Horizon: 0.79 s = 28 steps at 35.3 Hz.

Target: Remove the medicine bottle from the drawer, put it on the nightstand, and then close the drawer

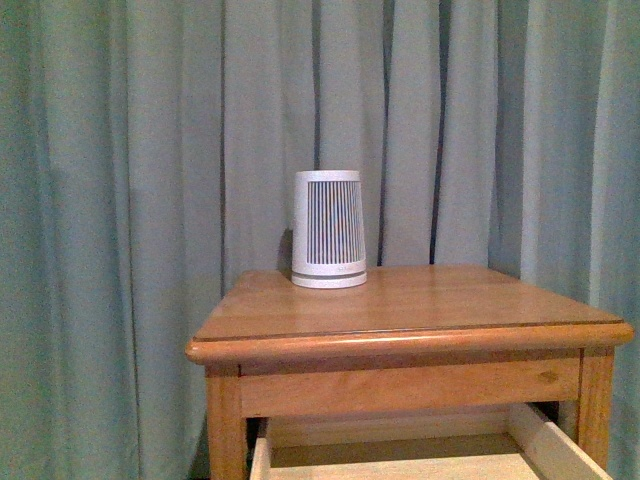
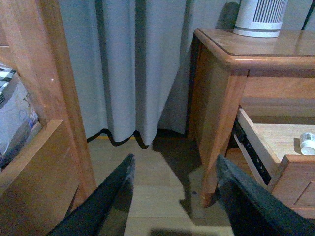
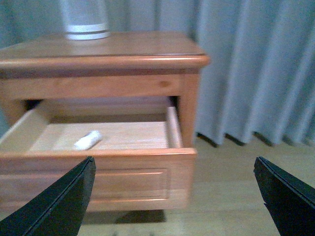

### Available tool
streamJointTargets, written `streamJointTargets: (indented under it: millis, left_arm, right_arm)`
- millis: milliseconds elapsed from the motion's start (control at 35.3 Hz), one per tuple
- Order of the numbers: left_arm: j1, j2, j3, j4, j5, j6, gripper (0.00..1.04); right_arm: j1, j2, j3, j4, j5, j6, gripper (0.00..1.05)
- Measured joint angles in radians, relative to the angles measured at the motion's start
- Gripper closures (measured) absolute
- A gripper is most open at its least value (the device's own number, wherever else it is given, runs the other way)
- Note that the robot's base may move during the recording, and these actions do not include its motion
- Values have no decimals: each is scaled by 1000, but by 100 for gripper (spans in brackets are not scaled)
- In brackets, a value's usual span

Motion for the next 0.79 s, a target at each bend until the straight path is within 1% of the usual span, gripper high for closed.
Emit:
streamJointTargets:
  millis: [28,85,142,170,226,255,311,368,481,566,708,792]
  left_arm:
    - [0,0,0,0,0,0,45]
    - [0,0,0,0,0,0,37]
    - [0,0,0,0,1,0,25]
    - [0,0,0,0,1,0,18]
    - [0,0,0,0,1,0,8]
    - [0,0,0,0,0,1,6]
    - [0,0,0,0,0,1,7]
    - [0,0,0,0,0,1,7]
    - [0,0,0,0,1,0,7]
    - [0,0,0,0,0,1,7]
    - [0,0,0,0,0,0,7]
    - [0,0,0,0,0,0,7]
  right_arm:
    - [30,23,1,18,116,27,7]
    - [55,76,3,50,236,59,7]
    - [45,205,14,130,333,87,7]
    - [22,302,37,174,333,112,7]
    - [-5,454,93,233,317,129,7]
    - [-9,503,117,253,316,131,7]
    - [-12,624,178,298,308,133,7]
    - [-8,784,273,309,284,140,7]
    - [39,1070,468,205,226,173,7]
    - [71,1192,561,166,227,179,7]
    - [150,1416,753,135,250,183,7]
    - [197,1541,874,87,253,210,7]
